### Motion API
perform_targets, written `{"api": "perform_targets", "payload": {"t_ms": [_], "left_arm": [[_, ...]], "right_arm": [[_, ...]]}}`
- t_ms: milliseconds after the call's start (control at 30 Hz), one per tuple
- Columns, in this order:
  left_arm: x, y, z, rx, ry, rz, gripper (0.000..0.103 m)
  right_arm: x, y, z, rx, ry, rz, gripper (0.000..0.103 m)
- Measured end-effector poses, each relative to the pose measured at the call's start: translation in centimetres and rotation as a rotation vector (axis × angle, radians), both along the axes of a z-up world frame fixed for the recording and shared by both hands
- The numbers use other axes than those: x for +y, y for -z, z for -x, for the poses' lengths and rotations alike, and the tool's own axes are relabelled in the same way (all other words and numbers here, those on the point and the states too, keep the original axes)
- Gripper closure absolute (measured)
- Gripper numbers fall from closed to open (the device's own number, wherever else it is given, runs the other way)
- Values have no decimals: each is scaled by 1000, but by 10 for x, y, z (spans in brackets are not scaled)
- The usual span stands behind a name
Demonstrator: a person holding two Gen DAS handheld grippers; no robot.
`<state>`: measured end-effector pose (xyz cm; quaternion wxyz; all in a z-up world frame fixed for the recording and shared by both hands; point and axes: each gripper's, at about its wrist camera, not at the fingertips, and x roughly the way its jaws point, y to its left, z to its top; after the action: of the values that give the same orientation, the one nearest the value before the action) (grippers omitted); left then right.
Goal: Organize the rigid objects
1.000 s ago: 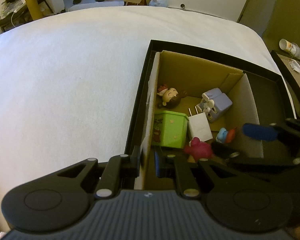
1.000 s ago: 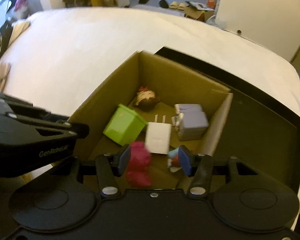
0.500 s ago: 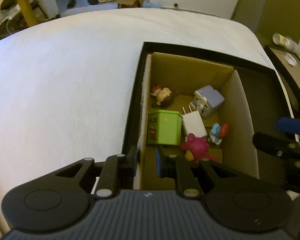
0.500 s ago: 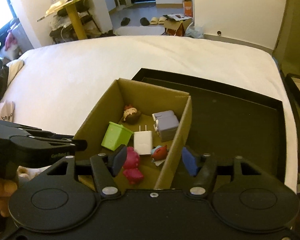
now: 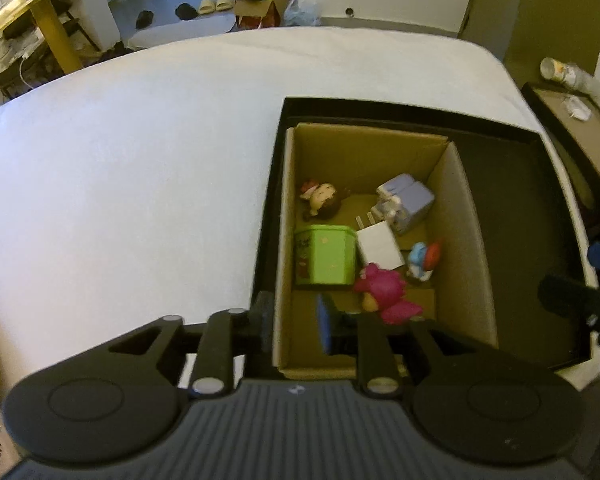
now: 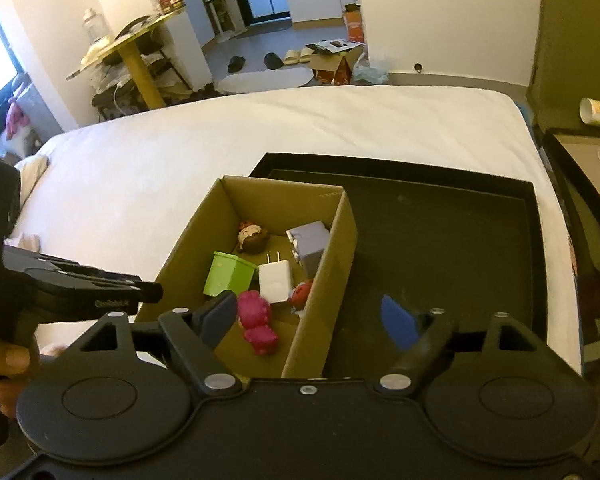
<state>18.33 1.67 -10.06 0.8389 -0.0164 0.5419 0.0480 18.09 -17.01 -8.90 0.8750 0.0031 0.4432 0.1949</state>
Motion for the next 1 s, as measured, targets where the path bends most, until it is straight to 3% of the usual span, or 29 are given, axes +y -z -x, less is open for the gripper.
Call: {"api": "perform_targets", "payload": {"t_ms": [167, 233, 433, 767, 1000], "left_arm": [[-9, -17, 11, -36, 12, 1, 59], [-11, -23, 15, -45, 10, 6, 43], [-19, -38, 30, -93, 3, 7, 17], [-24, -63, 55, -159, 5, 40, 11], [-26, -82, 74, -210, 14, 44, 1]], "right_arm": [[-18, -7, 10, -10, 64, -25, 0], [-25, -10, 14, -16, 87, -24, 0], [-46, -20, 26, -36, 151, -52, 0], [-62, -36, 52, -72, 192, -77, 0], [-73, -46, 67, -76, 220, -88, 0]]}}
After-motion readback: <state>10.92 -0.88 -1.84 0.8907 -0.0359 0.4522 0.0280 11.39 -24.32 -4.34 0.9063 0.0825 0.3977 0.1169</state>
